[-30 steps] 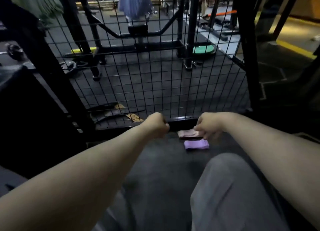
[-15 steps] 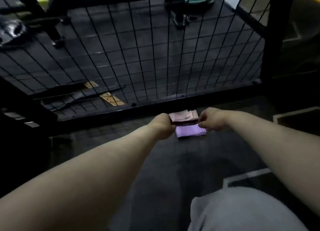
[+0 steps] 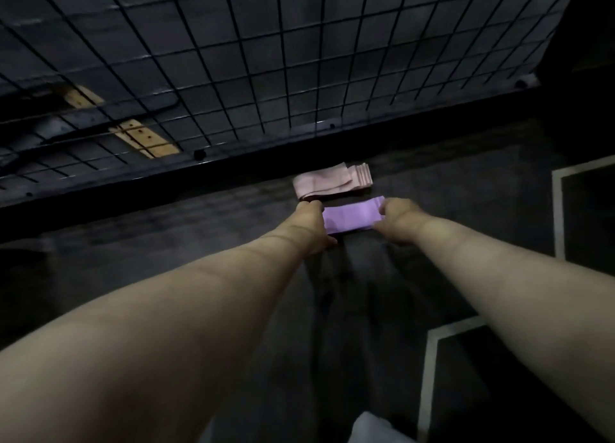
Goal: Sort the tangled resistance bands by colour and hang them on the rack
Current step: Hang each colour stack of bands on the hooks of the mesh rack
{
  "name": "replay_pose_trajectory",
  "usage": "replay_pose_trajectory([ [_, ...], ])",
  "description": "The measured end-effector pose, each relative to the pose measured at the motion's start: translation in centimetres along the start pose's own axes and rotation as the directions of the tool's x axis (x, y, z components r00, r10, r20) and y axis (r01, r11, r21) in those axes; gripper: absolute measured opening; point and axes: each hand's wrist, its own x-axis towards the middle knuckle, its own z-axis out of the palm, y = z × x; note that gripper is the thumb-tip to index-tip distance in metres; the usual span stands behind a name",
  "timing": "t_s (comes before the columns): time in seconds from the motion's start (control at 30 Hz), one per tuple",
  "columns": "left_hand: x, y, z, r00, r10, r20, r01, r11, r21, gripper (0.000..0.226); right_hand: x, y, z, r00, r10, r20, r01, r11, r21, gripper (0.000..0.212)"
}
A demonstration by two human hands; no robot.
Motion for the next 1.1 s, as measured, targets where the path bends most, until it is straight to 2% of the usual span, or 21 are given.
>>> replay_pose_trajectory([
  [0.27,3.1,-0.2,2.9,0.996,0.069,-0.056,-0.058,0.982,0.181,0.073,4.0,1.0,2.7,0.989,0.143,-0.046,-0.133,0.975,0.178,0.075],
  [0.33,3.4,0.0,3.5,0.992,0.078,-0.101,-0.054,0.973,0.225,0.071,4.6,1.0,3.1,0.987,0.149,-0.059,-0.132,0.967,0.220,0.075],
  [0.43,3.9,0.3,4.1,0.982,0.087,-0.167,-0.038,0.959,0.279,0.052,5.4,1.2,3.8,0.983,0.168,-0.076,-0.145,0.959,0.244,0.074],
  [0.53,4.0,0.3,4.1,0.978,0.109,-0.179,-0.053,0.954,0.295,0.044,5.8,1.4,4.2,0.979,0.189,-0.077,-0.162,0.949,0.272,0.067],
  [0.67,3.7,0.0,3.6,0.967,0.198,-0.163,-0.130,0.928,0.350,0.047,6.0,1.6,4.1,0.972,0.224,-0.073,-0.189,0.928,0.322,0.056],
  [0.83,3.3,-0.8,3.3,0.986,0.146,-0.085,-0.111,0.940,0.322,0.066,6.0,1.1,4.6,0.956,0.279,-0.090,-0.214,0.873,0.438,0.055],
  [1.0,3.0,-1.5,3.4,0.990,0.116,-0.079,-0.093,0.964,0.251,0.069,5.4,1.1,5.1,0.969,0.231,-0.083,-0.145,0.812,0.566,0.042],
  [1.1,2.7,-1.9,3.4,0.988,0.132,-0.080,-0.111,0.968,0.224,0.069,5.0,0.8,5.3,0.976,0.216,-0.022,-0.155,0.765,0.625,0.034],
])
